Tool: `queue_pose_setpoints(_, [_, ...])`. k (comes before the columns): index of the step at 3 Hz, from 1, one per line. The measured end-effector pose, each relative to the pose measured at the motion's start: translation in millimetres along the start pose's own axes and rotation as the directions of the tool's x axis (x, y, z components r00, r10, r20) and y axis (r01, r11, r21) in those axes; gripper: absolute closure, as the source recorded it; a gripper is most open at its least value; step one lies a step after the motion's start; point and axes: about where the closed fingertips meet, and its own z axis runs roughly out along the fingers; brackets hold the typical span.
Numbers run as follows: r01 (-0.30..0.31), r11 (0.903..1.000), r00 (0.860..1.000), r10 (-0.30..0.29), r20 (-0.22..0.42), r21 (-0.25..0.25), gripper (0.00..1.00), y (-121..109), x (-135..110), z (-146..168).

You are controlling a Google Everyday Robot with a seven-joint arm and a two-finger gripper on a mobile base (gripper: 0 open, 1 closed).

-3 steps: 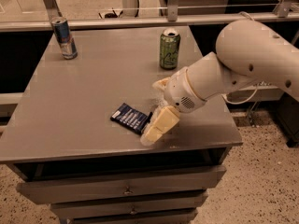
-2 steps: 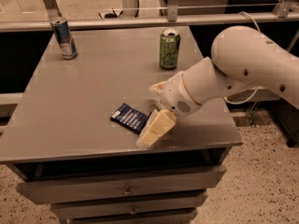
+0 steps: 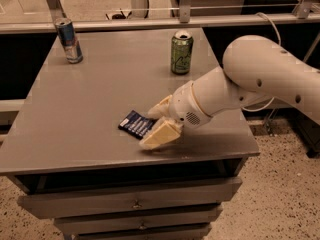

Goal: Move rxbar blueberry near redbull can

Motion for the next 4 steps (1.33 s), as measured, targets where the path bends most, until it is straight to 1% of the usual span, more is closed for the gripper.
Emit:
queue_pose_setpoints(1, [-0.01,0.9999,1.0,0.01,0.003,-0.007,0.6,2.4,0.2,1.2])
queue_pose_setpoints(2, [-0.023,0.9997,1.0,0.023,0.001,-0.006,0.91,4.1,4.2,-0.1])
queue_pose_setpoints(3, [-0.017,0.9998,1.0,0.017,0.004,0.006,1.0,0.4,1.4,-5.2])
queue_pose_setpoints(4, [0.03,0.9966,0.999,-0.031,0.019,0.077,1.0,-24.0,-18.6,-35.8])
